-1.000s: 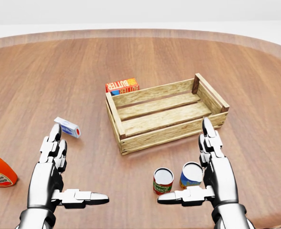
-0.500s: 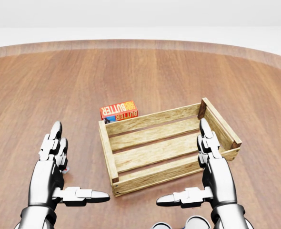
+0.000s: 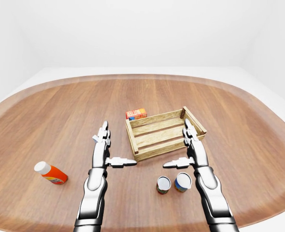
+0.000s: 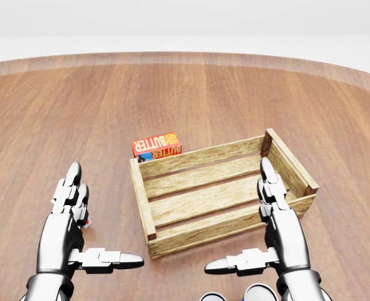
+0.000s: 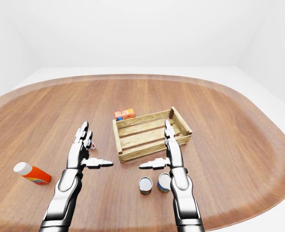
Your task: Pick up the tomato sauce, and put it in the wooden tray.
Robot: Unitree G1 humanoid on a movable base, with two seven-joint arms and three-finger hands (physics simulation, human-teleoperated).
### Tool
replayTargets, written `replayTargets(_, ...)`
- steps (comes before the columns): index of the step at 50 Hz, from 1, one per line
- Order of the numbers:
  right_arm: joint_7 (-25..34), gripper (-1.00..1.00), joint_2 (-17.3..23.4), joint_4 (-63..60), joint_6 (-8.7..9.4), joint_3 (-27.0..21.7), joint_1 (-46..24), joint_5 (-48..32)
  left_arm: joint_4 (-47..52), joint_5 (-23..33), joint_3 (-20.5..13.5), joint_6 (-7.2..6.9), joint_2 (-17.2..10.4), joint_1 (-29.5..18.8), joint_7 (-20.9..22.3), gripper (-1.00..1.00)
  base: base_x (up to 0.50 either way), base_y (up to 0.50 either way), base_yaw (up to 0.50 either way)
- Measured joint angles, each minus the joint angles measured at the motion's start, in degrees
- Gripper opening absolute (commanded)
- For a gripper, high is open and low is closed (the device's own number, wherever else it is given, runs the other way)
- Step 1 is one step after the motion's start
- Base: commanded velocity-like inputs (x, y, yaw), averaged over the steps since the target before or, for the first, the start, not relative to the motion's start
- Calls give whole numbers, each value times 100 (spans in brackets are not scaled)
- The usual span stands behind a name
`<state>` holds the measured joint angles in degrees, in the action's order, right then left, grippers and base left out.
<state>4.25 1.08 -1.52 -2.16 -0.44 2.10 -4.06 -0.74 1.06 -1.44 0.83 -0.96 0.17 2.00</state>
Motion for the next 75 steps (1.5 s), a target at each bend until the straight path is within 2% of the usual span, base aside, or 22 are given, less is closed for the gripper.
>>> replayTargets(9, 86, 100, -17, -96, -81, 6, 63, 115, -3, 3, -3, 8, -3, 5, 5, 100, 21, -3, 0)
replayTargets(19, 106, 100, 0, -353, -49, -44, 137, 223, -20, 7, -8, 23, -5, 4, 8, 100, 0, 0, 0)
replayTargets(25, 75, 100, 31, -599, 42, -30, 199, -12, -30, 11, -8, 33, -5, 4, 7, 100, 0, 0, 0)
replayTargets(31, 78, 100, 67, -979, 233, -42, 242, -357, -37, 15, -6, 38, -5, 4, 6, 100, 0, 0, 0)
replayTargets(38, 94, 100, 113, -1439, 363, 88, 324, -1134, -35, 16, -4, 33, -3, 5, 5, 100, 0, 0, 0)
replayTargets(50, 124, 100, 122, -1893, 299, 355, 507, -2455, -10, 16, 3, 2, 0, 5, 1, 100, 0, 0, 0)
replayTargets(75, 23, 100, 192, -2231, -30, 971, 1051, -4291, -1, 22, 12, -11, 3, 10, 0, 100, 0, 0, 0)
